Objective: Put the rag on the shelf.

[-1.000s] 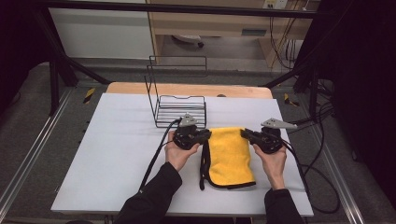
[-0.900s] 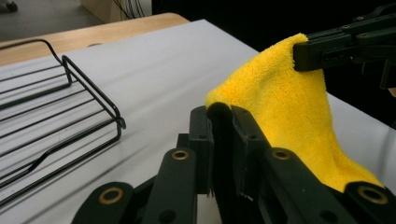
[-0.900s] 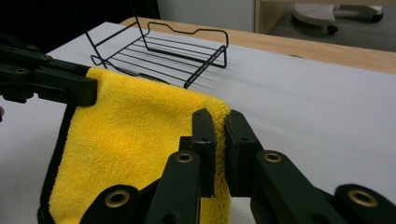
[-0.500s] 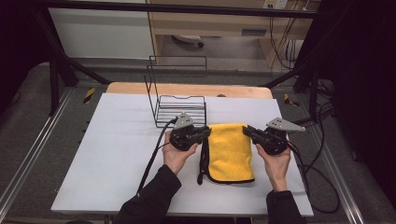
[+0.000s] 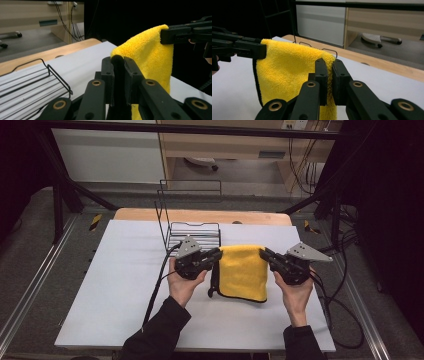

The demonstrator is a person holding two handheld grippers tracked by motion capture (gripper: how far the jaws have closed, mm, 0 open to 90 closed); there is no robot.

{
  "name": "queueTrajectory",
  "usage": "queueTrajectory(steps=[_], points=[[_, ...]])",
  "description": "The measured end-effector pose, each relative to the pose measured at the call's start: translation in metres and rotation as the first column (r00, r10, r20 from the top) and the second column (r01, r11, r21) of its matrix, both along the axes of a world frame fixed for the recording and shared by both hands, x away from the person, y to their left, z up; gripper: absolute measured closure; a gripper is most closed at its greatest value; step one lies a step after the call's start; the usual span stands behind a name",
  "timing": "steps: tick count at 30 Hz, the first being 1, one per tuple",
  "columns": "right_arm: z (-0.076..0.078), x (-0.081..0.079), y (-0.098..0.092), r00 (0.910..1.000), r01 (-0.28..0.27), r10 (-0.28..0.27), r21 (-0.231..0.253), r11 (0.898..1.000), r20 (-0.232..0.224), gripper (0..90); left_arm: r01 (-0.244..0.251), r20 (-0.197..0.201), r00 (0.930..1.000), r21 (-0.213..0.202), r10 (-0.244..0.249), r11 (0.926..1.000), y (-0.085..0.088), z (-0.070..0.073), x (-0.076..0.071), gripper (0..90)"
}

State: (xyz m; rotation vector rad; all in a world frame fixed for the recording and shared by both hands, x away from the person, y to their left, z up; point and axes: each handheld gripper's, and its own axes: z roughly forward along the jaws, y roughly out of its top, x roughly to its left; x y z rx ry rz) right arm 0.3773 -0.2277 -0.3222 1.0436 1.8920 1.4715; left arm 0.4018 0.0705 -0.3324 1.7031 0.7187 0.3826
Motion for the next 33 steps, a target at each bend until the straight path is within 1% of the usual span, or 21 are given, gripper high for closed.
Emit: queueTrajectory(steps=[1, 2, 4, 5, 6, 9, 11, 12, 14, 16, 17, 18, 19, 22, 25, 30, 33], points=[[0.002, -0.001, 0.001, 1.0000, 0.002, -0.002, 0.001, 1.000, 0.008, 84.5, -0.004, 0.009, 1.0000, -0.001, 0.004, 1.0000, 0.001, 0.002, -0.001, 79.6], [0.006, -0.002, 0.004, 0.9997, 0.002, -0.002, 0.001, 1.000, 0.025, 84.6, -0.009, 0.020, 0.9998, -0.005, 0.009, 1.0000, 0.003, 0.006, -0.002, 79.6], [0.007, -0.002, 0.004, 0.9995, 0.000, -0.001, 0.002, 1.000, 0.032, 84.6, -0.011, 0.026, 0.9996, -0.010, 0.012, 0.9999, 0.004, 0.008, -0.002, 79.6], [0.012, -0.003, 0.007, 0.9986, 0.001, -0.001, 0.000, 1.000, 0.052, 84.6, -0.014, 0.035, 0.9993, -0.014, 0.014, 0.9998, 0.006, 0.011, -0.003, 79.6], [0.012, -0.003, 0.007, 0.9986, 0.001, -0.001, 0.000, 1.000, 0.052, 84.6, -0.014, 0.035, 0.9993, -0.014, 0.014, 0.9998, 0.006, 0.011, -0.003, 79.6], [0.019, -0.004, 0.011, 0.9967, -0.004, 0.004, 0.004, 1.000, 0.082, 84.6, -0.021, 0.053, 0.9984, -0.026, 0.022, 0.9994, 0.010, 0.017, -0.005, 79.6], [0.021, -0.005, 0.012, 0.9962, -0.004, 0.004, 0.005, 1.000, 0.087, 84.6, -0.025, 0.062, 0.9977, -0.034, 0.027, 0.9991, 0.012, 0.020, -0.006, 79.6], [0.025, -0.006, 0.015, 0.9948, -0.005, 0.004, 0.007, 1.000, 0.102, 84.7, -0.028, 0.069, 0.9972, -0.036, 0.031, 0.9990, 0.013, 0.022, -0.007, 79.6], [0.026, -0.006, 0.016, 0.9940, -0.006, 0.005, 0.009, 1.000, 0.110, 84.7, -0.035, 0.081, 0.9960, -0.038, 0.038, 0.9986, 0.016, 0.025, -0.008, 79.6], [0.030, -0.007, 0.020, 0.9917, -0.007, 0.005, 0.017, 1.000, 0.129, 84.6, -0.042, 0.092, 0.9947, -0.046, 0.046, 0.9981, 0.018, 0.028, -0.009, 79.6], [0.030, -0.007, 0.020, 0.9917, -0.007, 0.005, 0.017, 1.000, 0.129, 84.6, -0.046, 0.099, 0.9938, -0.051, 0.051, 0.9976, 0.019, 0.029, -0.009, 79.6], [0.033, -0.008, 0.022, 0.9899, -0.011, 0.008, 0.023, 1.000, 0.142, 84.6, -0.049, 0.104, 0.9931, -0.056, 0.054, 0.9972, 0.021, 0.031, -0.010, 79.6], [0.034, -0.008, 0.024, 0.9894, -0.013, 0.008, 0.029, 0.999, 0.145, 84.6, -0.052, 0.109, 0.9924, -0.063, 0.058, 0.9967, 0.022, 0.032, -0.010, 79.6], [0.037, -0.009, 0.026, 0.9868, -0.013, 0.008, 0.031, 0.999, 0.162, 84.6, -0.060, 0.124, 0.9899, -0.077, 0.069, 0.9952, 0.026, 0.036, -0.012, 79.6], [0.041, -0.010, 0.031, 0.9843, -0.015, 0.007, 0.046, 0.999, 0.176, 84.6, -0.067, 0.139, 0.9872, -0.083, 0.078, 0.9943, 0.030, 0.040, -0.013, 79.6], [0.049, -0.010, 0.038, 0.9786, -0.021, 0.010, 0.053, 0.998, 0.205, 84.6, -0.085, 0.165, 0.9812, -0.099, 0.100, 0.9914, 0.038, 0.048, -0.014, 79.6], [0.054, -0.010, 0.043, 0.9765, -0.024, 0.010, 0.061, 0.998, 0.215, 84.6, -0.095, 0.179, 0.9773, -0.106, 0.113, 0.9898, 0.042, 0.053, -0.015, 79.5]])
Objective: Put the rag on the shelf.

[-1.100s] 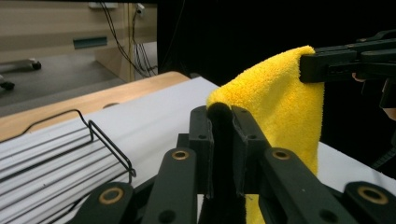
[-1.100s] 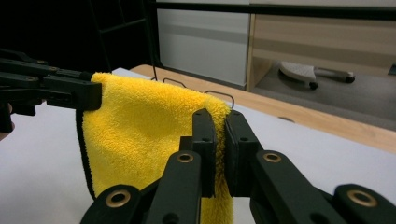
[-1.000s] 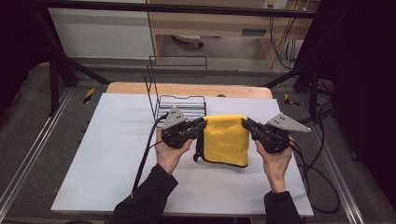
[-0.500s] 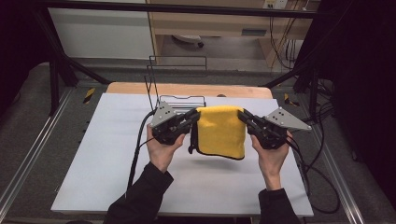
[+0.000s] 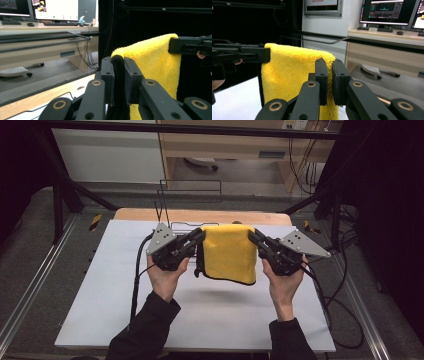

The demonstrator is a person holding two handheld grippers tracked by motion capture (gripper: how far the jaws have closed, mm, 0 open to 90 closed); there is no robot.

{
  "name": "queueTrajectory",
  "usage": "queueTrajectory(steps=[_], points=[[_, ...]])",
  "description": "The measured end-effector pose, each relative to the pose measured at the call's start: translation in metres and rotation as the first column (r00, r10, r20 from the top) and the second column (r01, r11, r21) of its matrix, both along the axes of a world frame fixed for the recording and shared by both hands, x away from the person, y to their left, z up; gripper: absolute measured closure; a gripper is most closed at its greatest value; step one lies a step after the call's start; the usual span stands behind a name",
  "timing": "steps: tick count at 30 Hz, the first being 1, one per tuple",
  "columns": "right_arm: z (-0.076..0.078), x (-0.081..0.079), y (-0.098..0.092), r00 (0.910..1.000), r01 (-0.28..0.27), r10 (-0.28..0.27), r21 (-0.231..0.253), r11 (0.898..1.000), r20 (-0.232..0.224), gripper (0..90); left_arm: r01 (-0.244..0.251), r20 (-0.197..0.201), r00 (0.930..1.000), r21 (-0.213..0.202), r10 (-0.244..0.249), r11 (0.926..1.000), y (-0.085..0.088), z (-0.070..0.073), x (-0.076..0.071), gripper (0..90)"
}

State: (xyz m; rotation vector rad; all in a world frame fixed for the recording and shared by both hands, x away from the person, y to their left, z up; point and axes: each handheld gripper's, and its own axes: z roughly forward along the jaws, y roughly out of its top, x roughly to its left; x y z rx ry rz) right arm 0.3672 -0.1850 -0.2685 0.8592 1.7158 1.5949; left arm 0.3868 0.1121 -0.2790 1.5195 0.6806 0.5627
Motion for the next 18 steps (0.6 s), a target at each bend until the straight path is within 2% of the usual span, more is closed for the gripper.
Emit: queueTrajectory(steps=[7, 18], points=[[0.012, 0.001, 0.011, 0.9996, -0.006, 0.005, 0.023, 1.000, 0.027, 84.6, -0.026, 0.029, 0.9992, -0.015, 0.026, 0.9996, 0.010, 0.013, 0.000, 79.6], [0.036, 0.005, 0.030, 0.9968, -0.017, 0.015, 0.029, 0.999, 0.079, 84.6, -0.064, 0.074, 0.9950, -0.040, 0.067, 0.9971, 0.026, 0.036, 0.000, 79.5]])
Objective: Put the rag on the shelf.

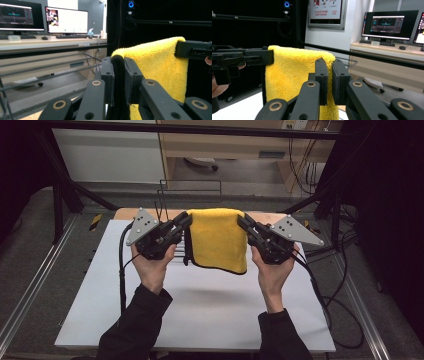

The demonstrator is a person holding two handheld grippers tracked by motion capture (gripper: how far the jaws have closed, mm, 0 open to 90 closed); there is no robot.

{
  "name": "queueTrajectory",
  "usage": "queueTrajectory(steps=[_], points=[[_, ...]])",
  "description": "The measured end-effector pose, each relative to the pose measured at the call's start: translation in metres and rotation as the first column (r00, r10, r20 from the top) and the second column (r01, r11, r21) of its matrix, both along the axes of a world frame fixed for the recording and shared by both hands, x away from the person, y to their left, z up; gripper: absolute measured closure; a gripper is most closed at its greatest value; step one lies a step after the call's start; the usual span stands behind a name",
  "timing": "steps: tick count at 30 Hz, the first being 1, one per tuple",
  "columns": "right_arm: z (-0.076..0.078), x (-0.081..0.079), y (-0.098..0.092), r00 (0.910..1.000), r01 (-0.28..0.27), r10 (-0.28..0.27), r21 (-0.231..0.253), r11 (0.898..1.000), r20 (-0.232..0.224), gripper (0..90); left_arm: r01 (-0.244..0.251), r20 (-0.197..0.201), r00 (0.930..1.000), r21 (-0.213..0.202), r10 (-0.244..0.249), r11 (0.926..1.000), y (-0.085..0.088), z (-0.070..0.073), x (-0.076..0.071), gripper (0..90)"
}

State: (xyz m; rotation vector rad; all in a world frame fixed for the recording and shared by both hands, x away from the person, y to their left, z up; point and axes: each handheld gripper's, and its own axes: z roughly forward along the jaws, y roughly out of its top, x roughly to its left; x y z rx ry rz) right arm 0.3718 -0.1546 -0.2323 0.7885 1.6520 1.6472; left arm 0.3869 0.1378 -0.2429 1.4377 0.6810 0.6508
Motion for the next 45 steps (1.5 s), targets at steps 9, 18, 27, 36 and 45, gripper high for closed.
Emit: queueTrajectory(steps=[9, 18, 27, 36, 45], points=[[0.021, 0.007, 0.015, 0.9995, -0.011, 0.011, 0.012, 1.000, 0.030, 84.6, -0.029, 0.031, 0.9991, -0.022, 0.030, 0.9993, 0.013, 0.022, 0.002, 79.5], [0.041, 0.015, 0.027, 0.9974, -0.029, 0.027, 0.020, 0.999, 0.067, 84.7, -0.061, 0.070, 0.9955, -0.036, 0.064, 0.9975, 0.024, 0.047, 0.005, 79.5], [0.063, 0.025, 0.039, 0.9950, -0.030, 0.029, 0.016, 0.999, 0.096, 84.7, -0.078, 0.098, 0.9918, -0.048, 0.083, 0.9958, 0.033, 0.068, 0.008, 79.5], [0.085, 0.039, 0.050, 0.9932, -0.026, 0.024, 0.017, 1.000, 0.114, 84.7, -0.113, 0.119, 0.9859, -0.046, 0.117, 0.9926, 0.040, 0.088, 0.017, 79.6], [0.098, 0.053, 0.057, 0.9909, -0.030, 0.025, 0.034, 0.999, 0.132, 84.7, -0.120, 0.116, 0.9851, -0.060, 0.127, 0.9909, 0.045, 0.104, 0.029, 79.5]])
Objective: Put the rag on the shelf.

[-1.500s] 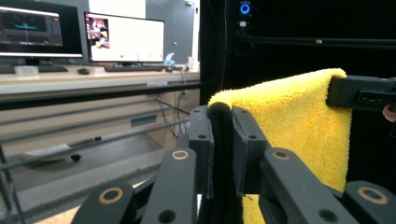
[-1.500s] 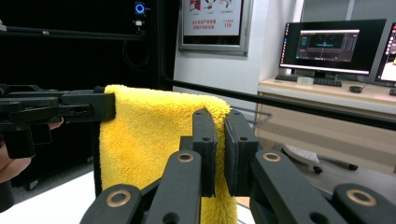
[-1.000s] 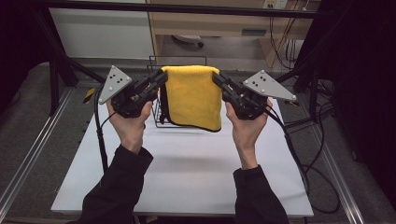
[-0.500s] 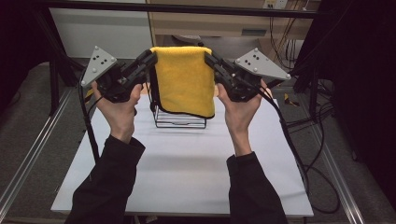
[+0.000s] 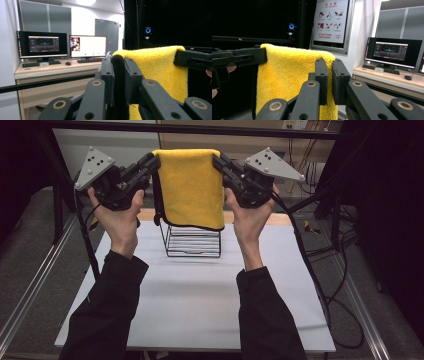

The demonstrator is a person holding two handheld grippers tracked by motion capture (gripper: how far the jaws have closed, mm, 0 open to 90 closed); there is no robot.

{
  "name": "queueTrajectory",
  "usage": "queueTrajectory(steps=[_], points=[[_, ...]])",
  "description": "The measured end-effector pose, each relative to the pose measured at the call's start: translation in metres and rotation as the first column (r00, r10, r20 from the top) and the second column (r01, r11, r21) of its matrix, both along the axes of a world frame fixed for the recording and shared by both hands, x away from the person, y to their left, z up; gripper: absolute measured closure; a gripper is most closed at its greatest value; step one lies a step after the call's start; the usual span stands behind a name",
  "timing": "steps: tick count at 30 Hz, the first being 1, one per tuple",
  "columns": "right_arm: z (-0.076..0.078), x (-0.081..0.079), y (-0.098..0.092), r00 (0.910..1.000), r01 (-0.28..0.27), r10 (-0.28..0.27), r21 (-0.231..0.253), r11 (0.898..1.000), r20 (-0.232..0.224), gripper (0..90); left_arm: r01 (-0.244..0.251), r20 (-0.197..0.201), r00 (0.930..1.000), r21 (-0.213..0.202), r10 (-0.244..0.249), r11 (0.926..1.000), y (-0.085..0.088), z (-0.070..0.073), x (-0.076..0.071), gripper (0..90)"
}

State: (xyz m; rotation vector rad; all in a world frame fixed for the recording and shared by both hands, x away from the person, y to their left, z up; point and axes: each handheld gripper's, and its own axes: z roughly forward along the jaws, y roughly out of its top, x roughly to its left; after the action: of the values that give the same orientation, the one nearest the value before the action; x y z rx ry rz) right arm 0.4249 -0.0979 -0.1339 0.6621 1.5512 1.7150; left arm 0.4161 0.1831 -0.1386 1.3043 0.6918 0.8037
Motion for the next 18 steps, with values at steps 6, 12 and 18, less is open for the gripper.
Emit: queueTrajectory(steps=[6, 12, 18], points=[[0.008, 0.013, 0.002, 0.9999, -0.003, 0.003, 0.018, 1.000, -0.015, 84.7, -0.004, -0.014, 0.9999, -0.001, 0.004, 1.0000, 0.001, 0.012, 0.010, 79.5], [0.014, 0.024, 0.003, 0.9999, 0.009, -0.008, 0.020, 1.000, -0.012, 84.7, -0.016, -0.006, 0.9999, 0.016, 0.016, 0.9997, 0.000, 0.020, 0.019, 79.5], [0.020, 0.035, 0.005, 0.9997, 0.021, -0.021, 0.021, 1.000, -0.014, 84.6, -0.035, -0.007, 0.9993, 0.030, 0.036, 0.9989, -0.001, 0.026, 0.032, 79.5]])
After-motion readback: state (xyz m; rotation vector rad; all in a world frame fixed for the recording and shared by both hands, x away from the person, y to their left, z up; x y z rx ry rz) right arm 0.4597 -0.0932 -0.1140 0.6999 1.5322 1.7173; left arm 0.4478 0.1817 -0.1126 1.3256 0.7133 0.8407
